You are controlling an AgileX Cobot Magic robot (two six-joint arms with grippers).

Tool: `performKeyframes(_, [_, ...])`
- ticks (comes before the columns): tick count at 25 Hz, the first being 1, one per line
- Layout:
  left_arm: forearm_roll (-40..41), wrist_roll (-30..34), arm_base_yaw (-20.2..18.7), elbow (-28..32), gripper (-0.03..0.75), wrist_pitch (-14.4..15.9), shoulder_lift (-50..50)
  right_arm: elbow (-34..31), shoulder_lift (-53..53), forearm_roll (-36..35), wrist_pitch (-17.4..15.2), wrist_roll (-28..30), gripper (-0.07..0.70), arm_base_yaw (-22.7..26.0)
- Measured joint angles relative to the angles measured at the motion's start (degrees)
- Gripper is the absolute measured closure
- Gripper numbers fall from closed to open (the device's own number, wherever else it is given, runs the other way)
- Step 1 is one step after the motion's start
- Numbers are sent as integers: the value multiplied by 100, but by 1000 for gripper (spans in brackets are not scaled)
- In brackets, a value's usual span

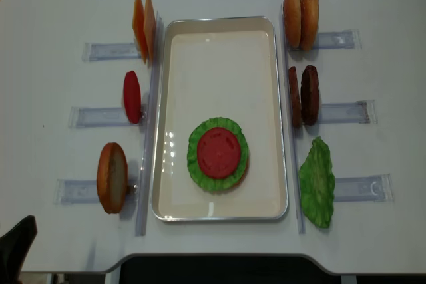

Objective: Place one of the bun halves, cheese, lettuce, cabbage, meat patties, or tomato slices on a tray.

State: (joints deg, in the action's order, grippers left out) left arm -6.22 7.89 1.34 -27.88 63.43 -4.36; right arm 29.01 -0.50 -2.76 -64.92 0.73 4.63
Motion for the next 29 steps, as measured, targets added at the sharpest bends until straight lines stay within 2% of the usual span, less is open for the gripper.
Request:
performKeyframes(9, [0,17,0,54,339,29,521,0,0,0,0,0,197,0])
performKeyframes(29, [29,-39,0,54,532,29,521,0,0,0,0,0,197,0])
